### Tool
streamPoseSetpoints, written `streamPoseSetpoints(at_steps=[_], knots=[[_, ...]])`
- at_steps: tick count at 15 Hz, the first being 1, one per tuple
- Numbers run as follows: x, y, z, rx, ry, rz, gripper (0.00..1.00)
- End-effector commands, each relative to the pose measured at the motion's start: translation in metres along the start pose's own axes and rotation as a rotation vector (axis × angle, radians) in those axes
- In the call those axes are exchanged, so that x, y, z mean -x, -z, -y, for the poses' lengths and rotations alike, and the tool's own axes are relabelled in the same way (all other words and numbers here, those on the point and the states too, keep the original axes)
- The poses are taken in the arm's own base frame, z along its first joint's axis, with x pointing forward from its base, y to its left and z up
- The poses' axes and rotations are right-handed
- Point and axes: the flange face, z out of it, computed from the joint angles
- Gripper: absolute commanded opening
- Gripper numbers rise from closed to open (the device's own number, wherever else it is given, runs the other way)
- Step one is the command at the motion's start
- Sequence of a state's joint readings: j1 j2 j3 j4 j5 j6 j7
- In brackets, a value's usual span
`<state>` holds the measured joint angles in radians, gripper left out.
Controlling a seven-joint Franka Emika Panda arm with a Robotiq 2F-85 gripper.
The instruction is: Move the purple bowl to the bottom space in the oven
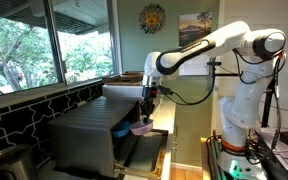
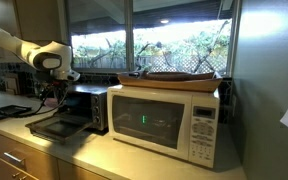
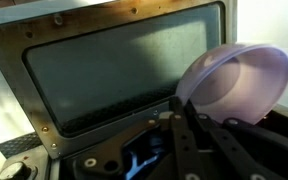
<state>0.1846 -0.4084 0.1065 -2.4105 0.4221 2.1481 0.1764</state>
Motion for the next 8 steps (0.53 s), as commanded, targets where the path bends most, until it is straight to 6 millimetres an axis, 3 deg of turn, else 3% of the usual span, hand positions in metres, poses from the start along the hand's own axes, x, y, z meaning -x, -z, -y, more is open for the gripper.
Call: streamPoseSetpoints(at_steps=[1, 8], knots=[[-0.009, -0.006, 0.002, -0.016, -0.049, -0.019, 0.01], [0.009, -0.01, -0.002, -0.009, 0.093, 0.17, 0.01]])
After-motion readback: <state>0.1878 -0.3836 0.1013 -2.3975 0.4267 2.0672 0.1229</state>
